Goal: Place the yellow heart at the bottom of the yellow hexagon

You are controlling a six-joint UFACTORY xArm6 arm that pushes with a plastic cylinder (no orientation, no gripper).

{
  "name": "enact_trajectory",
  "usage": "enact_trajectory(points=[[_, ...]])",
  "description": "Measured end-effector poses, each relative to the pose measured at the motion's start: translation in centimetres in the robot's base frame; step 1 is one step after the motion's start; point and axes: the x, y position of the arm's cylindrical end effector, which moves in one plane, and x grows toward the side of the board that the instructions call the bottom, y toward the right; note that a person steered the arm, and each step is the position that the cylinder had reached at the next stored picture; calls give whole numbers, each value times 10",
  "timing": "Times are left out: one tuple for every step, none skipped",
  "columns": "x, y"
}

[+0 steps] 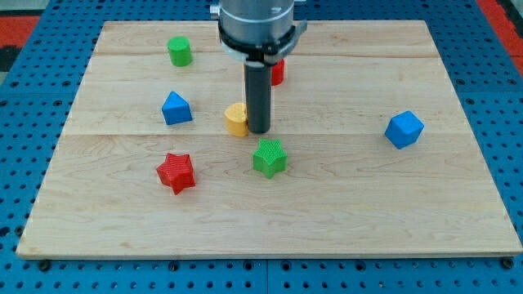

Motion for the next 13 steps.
enact_trajectory(points=[[-25,-1],[2,-1],[22,-12],[47,-28],[75,-35],[65,-61],[26,-54],[-8,-52],[1,-56],[-10,-52],[-22,-48],[6,-44],[7,-13]])
